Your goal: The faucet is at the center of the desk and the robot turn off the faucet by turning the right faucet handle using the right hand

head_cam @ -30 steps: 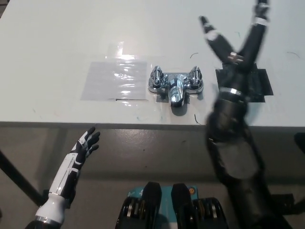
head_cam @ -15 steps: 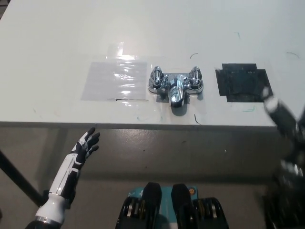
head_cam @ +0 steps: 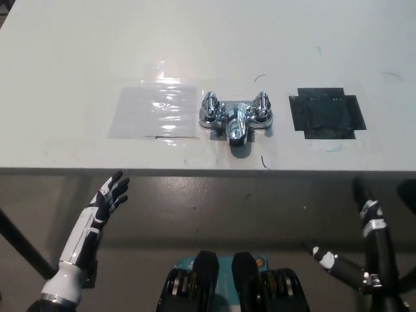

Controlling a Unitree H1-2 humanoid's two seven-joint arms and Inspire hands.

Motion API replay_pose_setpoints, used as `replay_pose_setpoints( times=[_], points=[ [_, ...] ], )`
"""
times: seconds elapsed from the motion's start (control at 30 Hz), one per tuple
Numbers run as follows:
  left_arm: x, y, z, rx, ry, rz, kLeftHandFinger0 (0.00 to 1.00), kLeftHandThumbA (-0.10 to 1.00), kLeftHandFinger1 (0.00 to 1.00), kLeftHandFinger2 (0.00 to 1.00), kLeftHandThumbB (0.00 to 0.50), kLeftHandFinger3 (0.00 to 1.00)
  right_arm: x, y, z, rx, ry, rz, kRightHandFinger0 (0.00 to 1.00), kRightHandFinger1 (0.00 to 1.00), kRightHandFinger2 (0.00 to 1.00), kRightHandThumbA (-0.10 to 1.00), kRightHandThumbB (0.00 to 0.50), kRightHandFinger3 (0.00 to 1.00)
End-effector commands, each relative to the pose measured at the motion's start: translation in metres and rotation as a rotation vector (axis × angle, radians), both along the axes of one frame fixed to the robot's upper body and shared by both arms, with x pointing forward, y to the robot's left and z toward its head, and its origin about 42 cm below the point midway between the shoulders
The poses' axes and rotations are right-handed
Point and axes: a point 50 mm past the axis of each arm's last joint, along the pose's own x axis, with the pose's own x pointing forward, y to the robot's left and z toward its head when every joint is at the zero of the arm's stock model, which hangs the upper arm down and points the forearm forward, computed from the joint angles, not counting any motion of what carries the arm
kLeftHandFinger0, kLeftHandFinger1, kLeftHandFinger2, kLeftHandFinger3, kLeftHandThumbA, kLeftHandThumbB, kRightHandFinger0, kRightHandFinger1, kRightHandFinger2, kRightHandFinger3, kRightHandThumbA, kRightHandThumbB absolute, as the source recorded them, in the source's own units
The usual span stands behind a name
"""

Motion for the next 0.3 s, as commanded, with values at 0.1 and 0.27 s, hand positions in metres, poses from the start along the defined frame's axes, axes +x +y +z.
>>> replay_pose_setpoints(
  times=[0.1, 0.27],
  points=[
    [0.0, 0.002, 0.006, -0.017, -0.066, -0.005, 1.0, 1.0, 1.0, 1.0, 0.233, 1.0, 0.016, -0.001, -0.012, 0.098, 0.037, 0.086, 1.0, 1.0, 1.0, 1.0, 0.141, 1.0],
    [-0.002, 0.004, 0.001, -0.006, -0.066, 0.004, 1.0, 1.0, 1.0, 1.0, 0.232, 1.0, 0.017, 0.001, -0.017, 0.085, 0.054, 0.1, 1.0, 1.0, 1.0, 1.0, 0.156, 1.0]
  ],
)
